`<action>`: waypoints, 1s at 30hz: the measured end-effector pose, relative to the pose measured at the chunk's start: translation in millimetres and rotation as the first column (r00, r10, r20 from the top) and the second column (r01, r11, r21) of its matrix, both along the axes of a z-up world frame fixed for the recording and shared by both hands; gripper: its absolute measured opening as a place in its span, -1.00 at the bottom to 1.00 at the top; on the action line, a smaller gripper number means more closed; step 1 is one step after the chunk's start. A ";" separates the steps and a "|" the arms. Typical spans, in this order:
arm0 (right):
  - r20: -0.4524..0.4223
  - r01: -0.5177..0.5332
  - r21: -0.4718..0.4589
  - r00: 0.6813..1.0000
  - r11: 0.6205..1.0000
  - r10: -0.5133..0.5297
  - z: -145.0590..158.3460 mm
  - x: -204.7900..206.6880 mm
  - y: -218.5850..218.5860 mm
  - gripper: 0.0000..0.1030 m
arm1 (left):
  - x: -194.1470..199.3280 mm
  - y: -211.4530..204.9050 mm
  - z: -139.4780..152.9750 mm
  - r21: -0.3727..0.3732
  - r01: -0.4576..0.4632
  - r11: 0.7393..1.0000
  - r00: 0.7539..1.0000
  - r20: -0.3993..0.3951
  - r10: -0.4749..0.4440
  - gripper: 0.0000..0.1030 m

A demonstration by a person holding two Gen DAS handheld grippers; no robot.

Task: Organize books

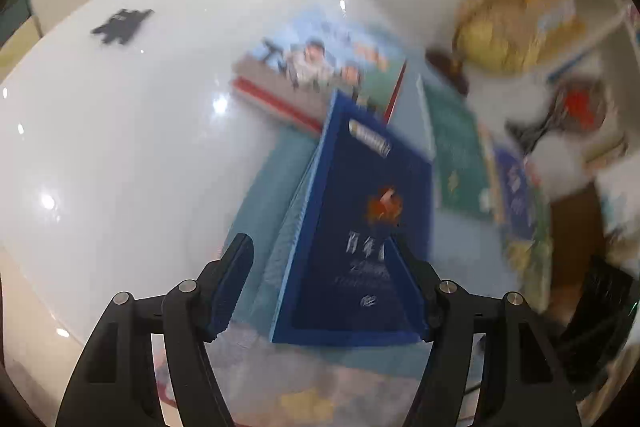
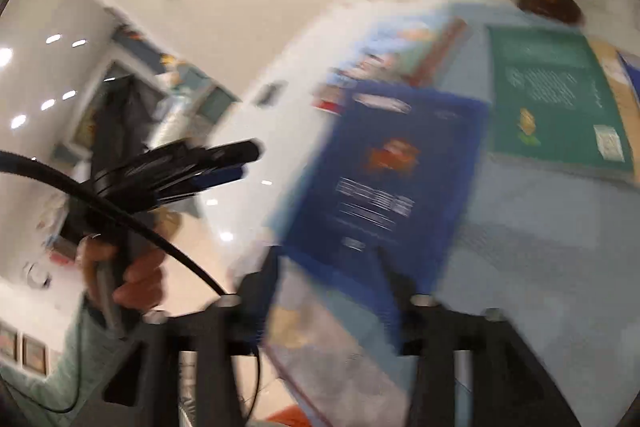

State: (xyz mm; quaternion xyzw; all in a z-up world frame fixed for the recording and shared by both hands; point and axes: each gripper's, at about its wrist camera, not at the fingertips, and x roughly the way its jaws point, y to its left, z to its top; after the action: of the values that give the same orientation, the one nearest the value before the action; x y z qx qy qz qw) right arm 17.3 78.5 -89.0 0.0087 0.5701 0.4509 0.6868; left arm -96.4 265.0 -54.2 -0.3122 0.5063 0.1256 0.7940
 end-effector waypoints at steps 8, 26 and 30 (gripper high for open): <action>0.057 0.139 -0.266 0.990 0.954 -0.128 -59.8 30.0 3.7 -0.35 | 17.2 -16.0 -52.1 -0.040 0.154 0.987 0.983 -0.090 -0.157 0.11; -0.060 0.295 -0.153 0.950 0.943 -0.307 -75.7 32.0 -15.6 -0.43 | 24.2 -12.6 -36.1 -0.204 0.262 0.943 0.965 0.039 -0.260 -0.71; -0.069 0.327 -0.151 0.938 0.933 -0.340 -71.7 28.2 -12.1 -0.43 | 43.4 -29.2 -41.5 -0.230 0.349 0.909 0.936 0.042 -0.349 -0.73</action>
State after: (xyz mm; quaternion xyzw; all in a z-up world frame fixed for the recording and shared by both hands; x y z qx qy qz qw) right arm 45.5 66.4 -160.7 0.0793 0.6216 0.2864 0.7248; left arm -53.0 235.8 -95.6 -0.3080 0.5651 -0.0784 0.7614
